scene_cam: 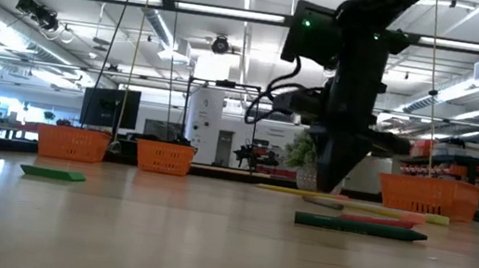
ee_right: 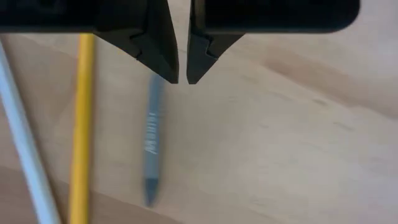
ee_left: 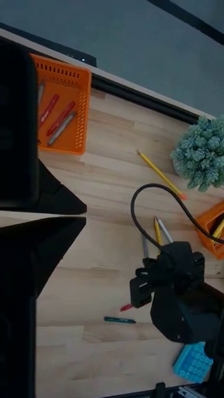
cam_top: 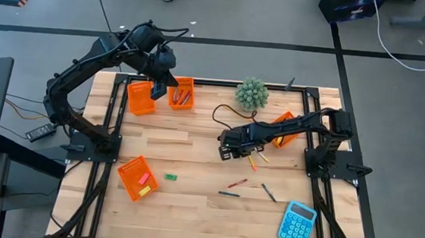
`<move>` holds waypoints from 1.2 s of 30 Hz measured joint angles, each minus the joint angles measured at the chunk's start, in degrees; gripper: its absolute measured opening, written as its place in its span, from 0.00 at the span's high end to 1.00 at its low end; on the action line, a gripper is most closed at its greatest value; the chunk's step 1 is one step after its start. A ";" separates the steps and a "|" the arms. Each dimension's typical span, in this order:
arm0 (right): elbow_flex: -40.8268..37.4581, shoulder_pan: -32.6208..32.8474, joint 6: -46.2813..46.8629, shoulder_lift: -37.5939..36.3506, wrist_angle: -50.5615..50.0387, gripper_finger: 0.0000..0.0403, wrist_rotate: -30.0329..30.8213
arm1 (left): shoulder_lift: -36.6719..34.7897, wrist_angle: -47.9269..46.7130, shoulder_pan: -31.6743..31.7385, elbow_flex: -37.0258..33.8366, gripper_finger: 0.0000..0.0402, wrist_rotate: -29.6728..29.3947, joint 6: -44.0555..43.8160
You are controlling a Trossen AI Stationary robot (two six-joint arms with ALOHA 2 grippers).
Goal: Sort crayons/erasers/pens/pencils in bins
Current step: Put the gray crayon into the middle orange bin
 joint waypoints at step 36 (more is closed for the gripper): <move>1.36 -1.33 2.23 -0.24 -4.53 0.75 -2.65 | 0.00 -0.33 -0.04 0.00 0.95 -0.02 0.27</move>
